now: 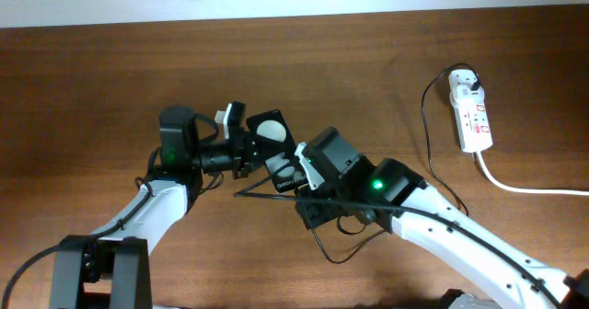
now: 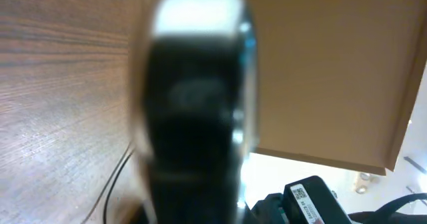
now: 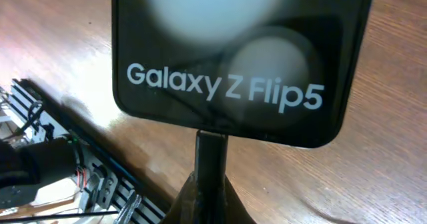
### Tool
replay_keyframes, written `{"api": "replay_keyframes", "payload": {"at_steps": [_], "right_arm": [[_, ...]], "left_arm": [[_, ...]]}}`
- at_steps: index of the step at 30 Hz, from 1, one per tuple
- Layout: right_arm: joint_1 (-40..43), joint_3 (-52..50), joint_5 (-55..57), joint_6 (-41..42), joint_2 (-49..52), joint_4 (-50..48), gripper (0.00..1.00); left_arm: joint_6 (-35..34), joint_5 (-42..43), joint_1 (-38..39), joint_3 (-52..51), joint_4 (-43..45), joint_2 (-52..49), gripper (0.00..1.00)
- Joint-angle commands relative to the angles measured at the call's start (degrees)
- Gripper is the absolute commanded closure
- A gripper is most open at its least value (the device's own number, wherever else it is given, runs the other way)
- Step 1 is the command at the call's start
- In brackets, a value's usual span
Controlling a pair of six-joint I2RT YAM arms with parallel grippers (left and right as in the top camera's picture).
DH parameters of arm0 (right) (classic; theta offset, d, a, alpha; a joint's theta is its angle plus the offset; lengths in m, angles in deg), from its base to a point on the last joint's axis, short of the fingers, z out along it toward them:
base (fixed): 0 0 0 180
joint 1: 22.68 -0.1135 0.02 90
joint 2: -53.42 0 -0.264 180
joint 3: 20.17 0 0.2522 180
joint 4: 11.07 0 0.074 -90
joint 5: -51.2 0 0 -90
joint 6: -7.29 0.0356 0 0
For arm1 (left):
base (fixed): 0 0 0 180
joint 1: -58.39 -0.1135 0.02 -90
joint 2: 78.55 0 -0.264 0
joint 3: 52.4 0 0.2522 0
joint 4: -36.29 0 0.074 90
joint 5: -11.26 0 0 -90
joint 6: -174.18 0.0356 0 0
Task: Plug charger to phone and switch on socket
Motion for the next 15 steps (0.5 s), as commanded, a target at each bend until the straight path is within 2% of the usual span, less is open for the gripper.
{"api": "replay_keyframes", "payload": {"at_steps": [1, 5, 7, 10, 14, 15], "right_arm": [[-0.31, 0.46, 0.87, -0.48, 0.66, -0.92, 0.96], [-0.31, 1.01, 0.85, -0.50, 0.66, -4.02, 0.96], [-0.31, 2.16, 0.90, -0.52, 0.66, -4.90, 0.96], [-0.24, 2.27, 0.90, -0.52, 0.66, -8.39, 0.96], [-0.24, 4.85, 1.07, -0.70, 0.61, -9.05, 0.96], [-0.24, 5.95, 1.05, -0.70, 0.59, -8.26, 0.91]], "left_arm": [[-0.09, 2.38, -0.02, 0.28, 0.35, 0.07, 1.00], [5.70, 3.80, 1.09, 0.26, 0.35, 0.07, 1.00], [12.15, 6.56, 2.29, 0.26, 0.37, 0.07, 1.00], [14.84, 9.86, 4.04, 0.26, 0.37, 0.07, 1.00], [14.88, 10.84, 4.33, 0.26, 0.35, 0.07, 1.00], [14.88, 10.73, 4.33, 0.26, 0.35, 0.07, 1.00]]}}
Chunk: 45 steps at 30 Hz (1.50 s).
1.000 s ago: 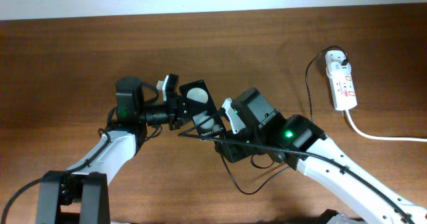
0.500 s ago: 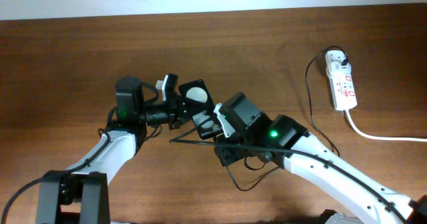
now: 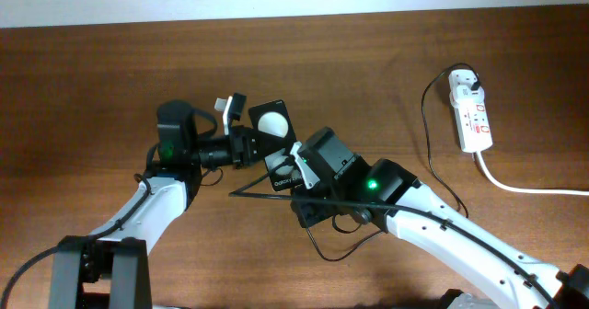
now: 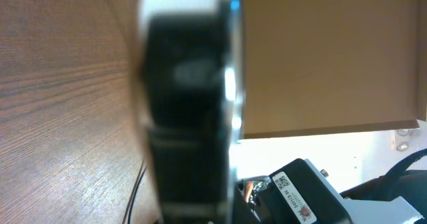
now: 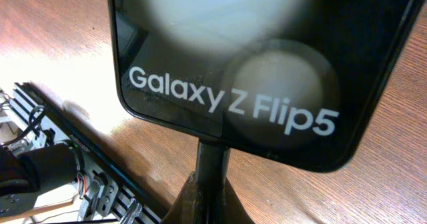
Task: Plug charger to phone and switch on socket
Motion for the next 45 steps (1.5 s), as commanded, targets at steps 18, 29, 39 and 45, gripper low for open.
{"api": "replay_keyframes", "payload": {"at_steps": [18, 29, 39, 45], "right_arm": [[17.62, 10.14, 14.21, -3.85, -41.83, 21.14, 0.22], [17.62, 10.12, 17.51, -3.82, -45.75, 24.90, 0.18], [17.62, 10.12, 17.53, -3.82, -45.75, 25.77, 0.14], [17.62, 10.08, 17.51, -3.82, -45.75, 26.84, 0.00]], "left_arm": [[-12.09, -12.70, 4.13, -1.25, 18.78, 0.07, 1.00], [16.81, -28.72, 9.79, 33.46, -35.93, -2.84, 1.00], [41.53, -14.12, 11.54, 54.88, -66.47, -35.21, 1.00], [40.41, -27.06, 13.73, 54.88, -60.94, -35.98, 1.00]]}}
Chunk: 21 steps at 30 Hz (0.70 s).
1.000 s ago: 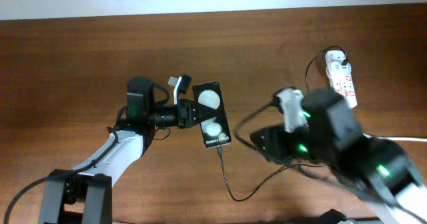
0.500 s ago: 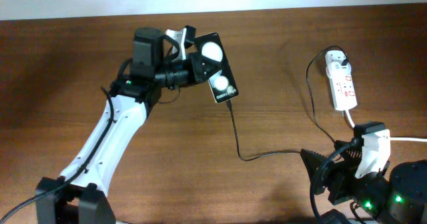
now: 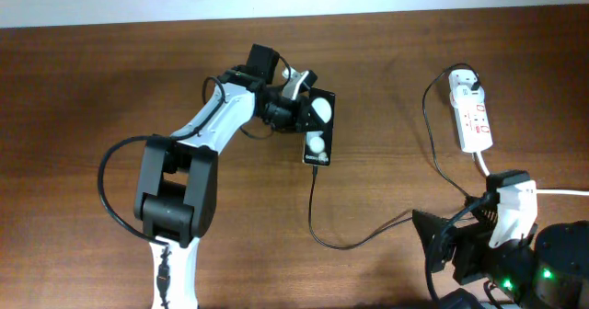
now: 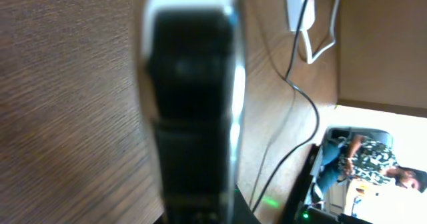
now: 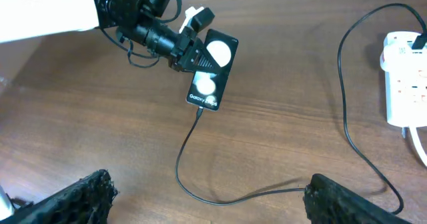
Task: Plug charger to phone and switch on socket
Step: 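Lower the plugged phone onto the table with the left gripper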
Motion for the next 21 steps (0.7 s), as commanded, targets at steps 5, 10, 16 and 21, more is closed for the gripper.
{"api": "replay_keyframes", "payload": {"at_steps": [5, 10, 16, 21], "right_arm": [[0.37, 0.35, 0.50, 0.02, -0.17, 5.75, 0.01], [0.37, 0.35, 0.50, 0.02, -0.17, 5.75, 0.01], [0.37, 0.35, 0.50, 0.02, -0.17, 5.75, 0.01], [0.37, 0.35, 0.50, 0.02, -0.17, 5.75, 0.01]], "left_arm": [[-6.25, -5.70, 0.28, 1.42, 1.44, -3.04, 1.00], [-10.45, -5.51, 0.28, 1.42, 1.40, -4.68, 1.00], [-12.02, -8.07, 0.35, 1.42, 0.96, -4.68, 1.00], [-12.02, -15.56, 3.76, 1.42, 0.96, -4.68, 1.00]]}}
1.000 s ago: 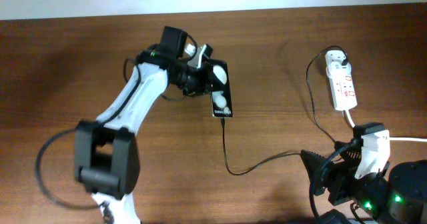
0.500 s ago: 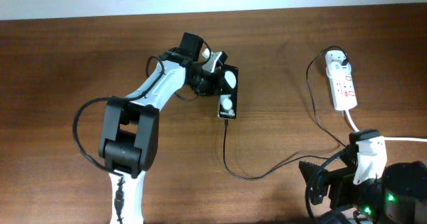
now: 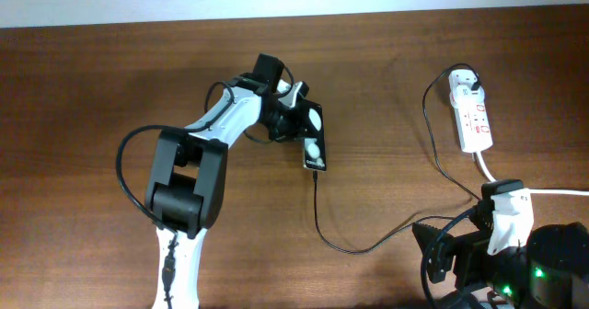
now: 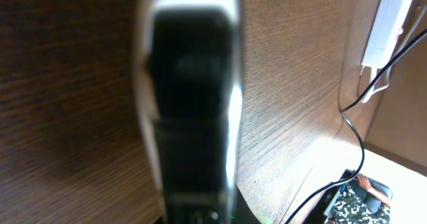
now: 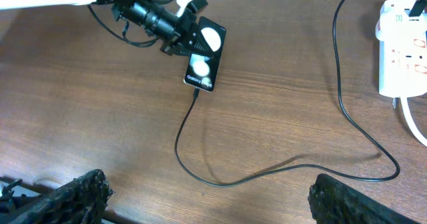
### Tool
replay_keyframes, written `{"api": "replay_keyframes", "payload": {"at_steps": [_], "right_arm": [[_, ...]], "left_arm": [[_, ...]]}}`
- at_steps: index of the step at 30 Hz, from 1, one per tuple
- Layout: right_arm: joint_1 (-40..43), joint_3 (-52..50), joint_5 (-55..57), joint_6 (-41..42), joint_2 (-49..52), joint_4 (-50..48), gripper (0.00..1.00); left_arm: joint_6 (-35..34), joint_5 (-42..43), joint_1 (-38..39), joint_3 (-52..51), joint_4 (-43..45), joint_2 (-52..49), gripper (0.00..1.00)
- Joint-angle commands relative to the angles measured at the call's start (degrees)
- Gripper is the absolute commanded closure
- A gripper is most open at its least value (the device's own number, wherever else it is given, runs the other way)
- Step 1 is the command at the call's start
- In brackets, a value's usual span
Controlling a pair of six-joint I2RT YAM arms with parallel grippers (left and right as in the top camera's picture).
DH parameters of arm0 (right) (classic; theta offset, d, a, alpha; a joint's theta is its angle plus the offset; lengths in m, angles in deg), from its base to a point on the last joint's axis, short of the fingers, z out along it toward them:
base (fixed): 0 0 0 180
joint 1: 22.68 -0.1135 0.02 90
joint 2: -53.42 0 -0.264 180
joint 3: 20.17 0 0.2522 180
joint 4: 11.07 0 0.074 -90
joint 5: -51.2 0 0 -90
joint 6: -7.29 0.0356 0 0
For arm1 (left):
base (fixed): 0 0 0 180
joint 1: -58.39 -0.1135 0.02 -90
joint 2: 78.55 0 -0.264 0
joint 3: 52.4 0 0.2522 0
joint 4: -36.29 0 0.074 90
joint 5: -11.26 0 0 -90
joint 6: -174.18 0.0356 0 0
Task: Plug charger to phone and switch on socket
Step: 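Lower the plugged phone onto the table with the left gripper, then open the left gripper and retract it away from the phone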
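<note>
A black flip phone (image 3: 314, 145) marked "Galaxy Z Flip5" (image 5: 202, 65) is at the back middle of the table, tilted, with my left gripper (image 3: 296, 116) shut on it. In the left wrist view the phone (image 4: 190, 97) shows edge-on and blurred. The black charger cable (image 3: 345, 245) runs from the phone's lower end in a loop to the white power strip (image 3: 471, 116) at the right, where its plug (image 3: 467, 84) sits. My right gripper (image 5: 213, 204) stands wide open and empty at the front right, with fingers (image 5: 73, 199) far apart.
The power strip (image 5: 402, 57) has red switches and a thick white lead (image 3: 534, 188) running off the right edge. The left arm (image 3: 189, 189) stretches from the front across the table's left middle. The cable loop (image 5: 220, 181) lies on the wood before the right gripper.
The left gripper has turned the phone so that it shows narrower from above, and shifted it slightly toward the front. The right gripper stays open at the front right, drawn back slightly.
First both grippers met mid-table: the left held the phone, the right held the charger plug at the phone's lower edge. Then the right gripper had let go and stood open at the front right, with the cable in the phone. The left has carried the phone to the back middle.
</note>
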Motion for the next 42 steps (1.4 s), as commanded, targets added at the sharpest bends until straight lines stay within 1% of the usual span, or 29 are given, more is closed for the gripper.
{"api": "replay_keyframes", "payload": {"at_steps": [1, 3, 7, 10, 11, 12, 13, 17, 18, 19, 21, 28, 29, 30, 32, 38, 40, 42], "right_arm": [[0.37, 0.35, 0.50, 0.22, -0.17, -0.07, 0.01], [0.37, 0.35, 0.50, 0.22, -0.17, -0.07, 0.01], [0.37, 0.35, 0.50, 0.22, -0.17, -0.07, 0.01], [0.37, 0.35, 0.50, 0.22, -0.17, -0.07, 0.01], [0.37, 0.35, 0.50, 0.22, -0.17, -0.07, 0.01], [0.37, 0.35, 0.50, 0.22, -0.17, -0.07, 0.01], [0.37, 0.35, 0.50, 0.22, -0.17, -0.07, 0.01], [0.37, 0.35, 0.50, 0.22, -0.17, -0.07, 0.01], [0.37, 0.35, 0.50, 0.22, -0.17, -0.07, 0.01], [0.37, 0.35, 0.50, 0.22, -0.17, -0.07, 0.01], [0.37, 0.35, 0.50, 0.22, -0.17, -0.07, 0.01], [0.37, 0.35, 0.50, 0.22, -0.17, -0.07, 0.01], [0.37, 0.35, 0.50, 0.22, -0.17, -0.07, 0.01], [0.37, 0.35, 0.50, 0.22, -0.17, -0.07, 0.01], [0.37, 0.35, 0.50, 0.22, -0.17, -0.07, 0.01], [0.37, 0.35, 0.50, 0.22, -0.17, -0.07, 0.01], [0.37, 0.35, 0.50, 0.22, -0.17, -0.07, 0.01], [0.37, 0.35, 0.50, 0.22, -0.17, -0.07, 0.01]], "left_arm": [[0.11, -8.44, 3.63, 1.20, 0.09, 0.13, 1.00], [0.09, -10.49, 4.72, 1.20, 0.09, 0.13, 1.00], [-0.28, -10.95, 4.81, 1.20, -0.83, 0.13, 1.00], [-0.28, -11.15, 4.81, 1.20, -1.25, 0.13, 0.97], [-0.28, -11.15, 4.81, 1.20, -1.42, 0.13, 0.92], [-0.28, -11.15, 4.81, 1.20, -1.42, 0.13, 0.91], [-0.31, -11.10, 4.81, 1.20, -1.44, 0.13, 0.85], [-0.28, -11.13, 4.81, 1.20, -1.88, 0.13, 0.53], [-0.28, -11.13, 4.81, 1.20, -2.03, 0.13, 0.50], [-0.28, -11.13, 4.81, 1.20, -2.10, 0.13, 0.44], [-0.28, -11.10, 4.81, 1.20, -2.12, 0.13, 0.41], [-0.28, -11.13, 4.81, 1.20, -2.32, 0.13, 0.38], [-0.28, -11.10, 4.81, 1.20, -2.32, 0.13, 0.36], [-0.28, -11.13, 4.74, 1.20, -2.45, 0.13, 0.26], [-0.28, -11.10, 4.66, 1.20, -2.54, 0.13, 0.01], [-0.31, -10.16, 3.80, 1.57, -2.75, 0.17, 0.01], [-0.31, -7.52, 1.77, 1.70, -3.21, 1.31, 0.01], [-0.26, -7.61, -0.02, 1.70, -5.73, 2.80, 0.01]]}}
